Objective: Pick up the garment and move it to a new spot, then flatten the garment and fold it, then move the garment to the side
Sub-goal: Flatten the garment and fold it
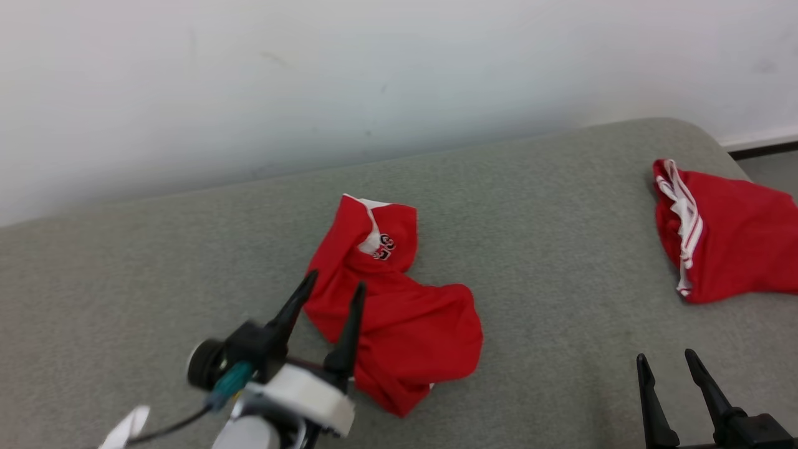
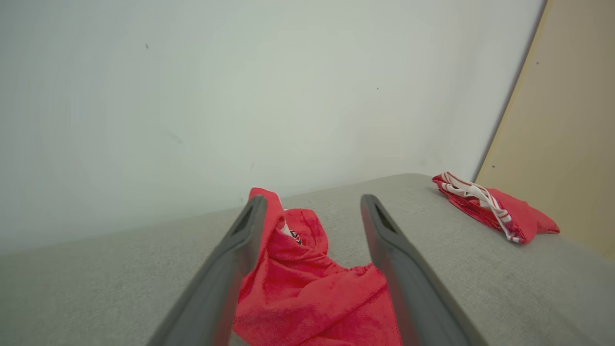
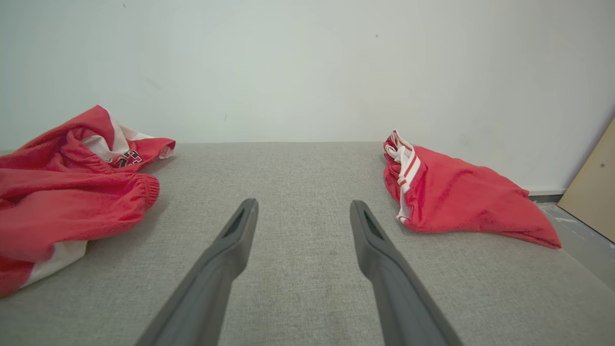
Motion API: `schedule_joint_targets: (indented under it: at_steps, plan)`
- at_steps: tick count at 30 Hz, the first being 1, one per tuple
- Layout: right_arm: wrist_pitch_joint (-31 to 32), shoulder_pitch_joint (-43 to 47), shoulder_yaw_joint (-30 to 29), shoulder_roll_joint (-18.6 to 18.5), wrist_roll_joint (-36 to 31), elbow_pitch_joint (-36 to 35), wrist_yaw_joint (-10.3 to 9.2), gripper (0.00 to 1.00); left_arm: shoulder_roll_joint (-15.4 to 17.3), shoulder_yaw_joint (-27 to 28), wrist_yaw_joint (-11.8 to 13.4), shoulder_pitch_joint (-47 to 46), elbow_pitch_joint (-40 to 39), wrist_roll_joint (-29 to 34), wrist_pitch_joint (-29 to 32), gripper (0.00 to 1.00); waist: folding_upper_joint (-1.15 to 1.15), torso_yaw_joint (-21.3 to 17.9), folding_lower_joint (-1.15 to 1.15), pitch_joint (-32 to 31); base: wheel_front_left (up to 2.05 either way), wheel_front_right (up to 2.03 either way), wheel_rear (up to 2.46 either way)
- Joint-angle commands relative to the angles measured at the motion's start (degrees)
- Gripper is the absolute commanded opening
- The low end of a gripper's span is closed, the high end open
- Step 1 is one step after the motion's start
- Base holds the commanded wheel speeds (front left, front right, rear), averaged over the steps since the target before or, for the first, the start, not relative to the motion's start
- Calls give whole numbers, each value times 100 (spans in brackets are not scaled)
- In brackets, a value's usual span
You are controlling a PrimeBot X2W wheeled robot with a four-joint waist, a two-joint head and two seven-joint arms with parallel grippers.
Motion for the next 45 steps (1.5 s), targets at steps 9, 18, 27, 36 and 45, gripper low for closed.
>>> schedule_joint_targets:
  at_steps: [9, 18, 27, 36, 45]
  plan:
    - [6, -236, 143, 3, 196, 46, -16, 100, 72, -1029, -127, -1764, 1001, 123, 1317, 100, 0, -804, 0, 300, 0, 0, 0]
    - [7, -185, 220, 3, 371, 106, -16, 100, 407, -1763, -131, -2689, 2289, -94, 2887, 100, 0, -1321, 0, 384, 0, 0, 0]
    - [6, -234, 280, 3, 430, 123, -16, 100, 537, -2008, -132, -2940, 3234, -170, 3437, 100, 0, -1430, 0, 451, 0, 0, 0]
    - [7, -346, 462, 3, 460, 125, -17, 100, 317, -2038, -106, -2951, 4023, -354, 3355, 0, 0, -1440, 0, 550, 0, 0, 0]
    - [7, -292, 481, 3, 448, 187, -17, 100, 171, -1712, 361, -3364, 4016, -599, 1947, 0, 0, -1423, 0, 505, 0, 0, 0]
